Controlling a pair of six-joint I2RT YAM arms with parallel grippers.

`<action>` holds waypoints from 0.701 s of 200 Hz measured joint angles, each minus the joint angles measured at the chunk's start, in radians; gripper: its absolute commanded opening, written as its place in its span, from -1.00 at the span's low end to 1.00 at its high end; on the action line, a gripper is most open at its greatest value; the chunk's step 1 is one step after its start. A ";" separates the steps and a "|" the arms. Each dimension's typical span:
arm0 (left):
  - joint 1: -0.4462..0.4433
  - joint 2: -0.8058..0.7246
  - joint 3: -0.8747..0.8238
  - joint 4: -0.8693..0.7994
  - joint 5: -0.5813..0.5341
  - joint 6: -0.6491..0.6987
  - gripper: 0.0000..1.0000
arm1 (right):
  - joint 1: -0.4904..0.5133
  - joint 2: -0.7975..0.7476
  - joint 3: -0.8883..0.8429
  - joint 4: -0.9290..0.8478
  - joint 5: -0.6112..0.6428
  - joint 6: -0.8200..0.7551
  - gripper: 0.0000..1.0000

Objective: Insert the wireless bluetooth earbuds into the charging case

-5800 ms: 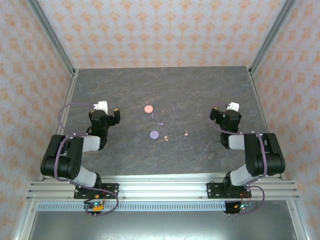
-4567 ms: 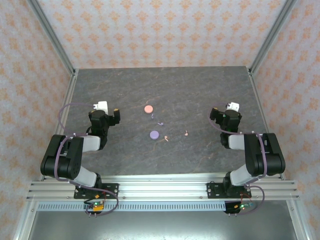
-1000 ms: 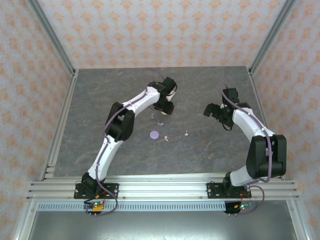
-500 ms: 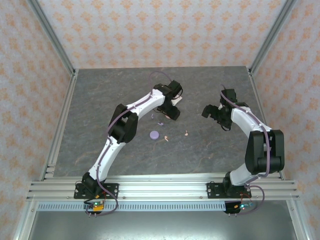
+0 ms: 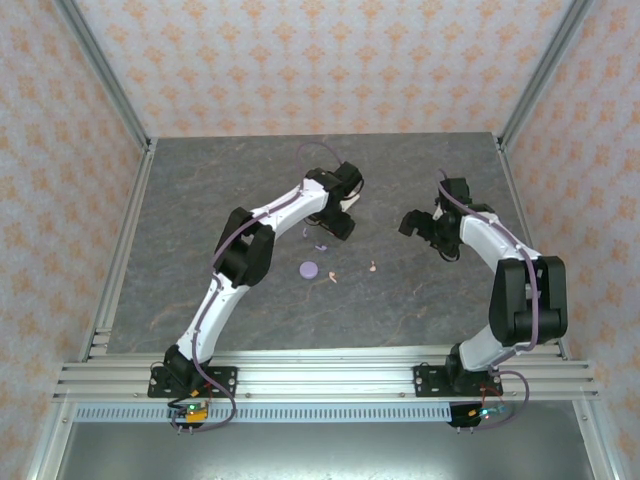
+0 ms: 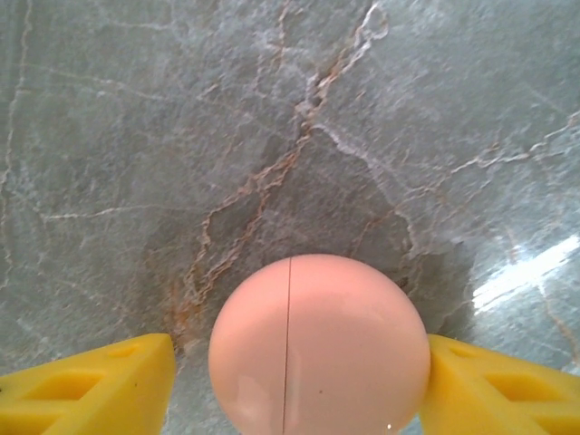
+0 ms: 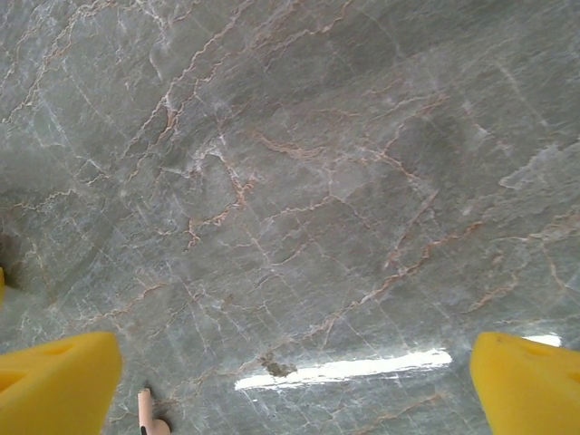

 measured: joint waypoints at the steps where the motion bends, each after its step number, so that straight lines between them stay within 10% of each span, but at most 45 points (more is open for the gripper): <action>1: 0.000 -0.001 -0.001 0.000 0.000 0.000 0.37 | 0.000 0.001 0.001 0.000 0.000 0.000 1.00; 100: 0.048 -0.185 -0.179 0.089 0.079 -0.074 0.43 | 0.077 0.200 0.197 -0.011 -0.097 -0.006 0.75; 140: 0.137 -0.323 -0.323 0.222 0.228 -0.222 0.11 | 0.150 0.346 0.369 -0.038 -0.119 -0.008 0.43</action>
